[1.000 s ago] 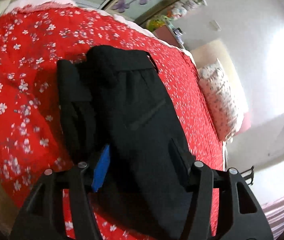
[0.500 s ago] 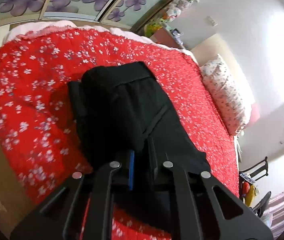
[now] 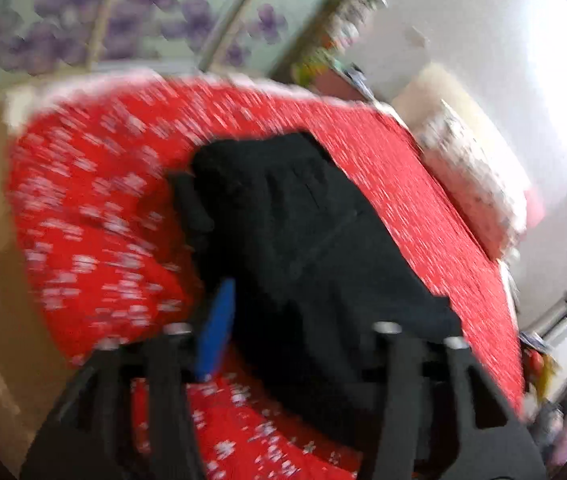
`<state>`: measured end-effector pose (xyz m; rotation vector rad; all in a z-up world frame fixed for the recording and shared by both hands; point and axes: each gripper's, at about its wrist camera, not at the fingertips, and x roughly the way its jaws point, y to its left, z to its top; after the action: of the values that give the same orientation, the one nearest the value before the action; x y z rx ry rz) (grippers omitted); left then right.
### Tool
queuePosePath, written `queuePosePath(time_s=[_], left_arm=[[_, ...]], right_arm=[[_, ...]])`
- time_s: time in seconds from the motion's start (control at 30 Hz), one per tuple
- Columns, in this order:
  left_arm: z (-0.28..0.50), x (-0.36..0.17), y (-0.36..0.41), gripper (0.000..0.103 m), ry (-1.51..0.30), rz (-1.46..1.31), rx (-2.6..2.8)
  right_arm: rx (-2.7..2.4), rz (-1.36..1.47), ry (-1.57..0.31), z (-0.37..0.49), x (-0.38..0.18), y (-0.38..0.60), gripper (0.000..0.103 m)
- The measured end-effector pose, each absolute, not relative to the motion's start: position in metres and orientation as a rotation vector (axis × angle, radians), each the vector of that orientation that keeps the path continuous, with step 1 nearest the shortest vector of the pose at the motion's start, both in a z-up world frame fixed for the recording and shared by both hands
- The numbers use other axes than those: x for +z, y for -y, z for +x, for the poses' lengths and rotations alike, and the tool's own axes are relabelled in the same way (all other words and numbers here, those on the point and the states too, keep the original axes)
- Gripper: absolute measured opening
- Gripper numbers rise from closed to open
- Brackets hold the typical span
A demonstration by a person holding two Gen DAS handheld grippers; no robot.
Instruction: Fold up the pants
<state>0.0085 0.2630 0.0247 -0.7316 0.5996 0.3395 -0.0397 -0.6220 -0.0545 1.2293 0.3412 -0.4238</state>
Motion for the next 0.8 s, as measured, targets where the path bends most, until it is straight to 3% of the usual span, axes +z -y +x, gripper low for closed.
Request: queuePosePath(time_s=[0.1,0.23,0.3,0.37,0.7,0.8], left_arm=[[-0.017,0.051,-0.243,0.066,-0.474,-0.636,0.364],[-0.021,0.079,-0.194,0.082,-0.392,-0.486,0.272],[-0.010,0.084,-0.166,0.082,-0.408,-0.461,0.181],[0.001,0.080,-0.143,0.082,-0.429,-0.464,0.117],[0.041,0.032,-0.093,0.082,-0.561,-0.475,-0.013],[0.045,0.019,-0.103,0.085,-0.587,-0.491,0.003]], right_arm=[[-0.423,1.261,-0.340,-0.043,-0.059,0.626,0.013],[-0.432,1.249,-0.354,-0.039,-0.060,0.627,0.022],[-0.436,1.215,-0.363,-0.034,-0.057,0.625,0.020],[-0.446,1.149,-0.346,-0.033,-0.047,0.622,0.009],[-0.505,1.167,-0.394,-0.034,-0.064,0.631,0.008],[-0.531,1.099,-0.445,-0.034,-0.054,0.623,0.015]])
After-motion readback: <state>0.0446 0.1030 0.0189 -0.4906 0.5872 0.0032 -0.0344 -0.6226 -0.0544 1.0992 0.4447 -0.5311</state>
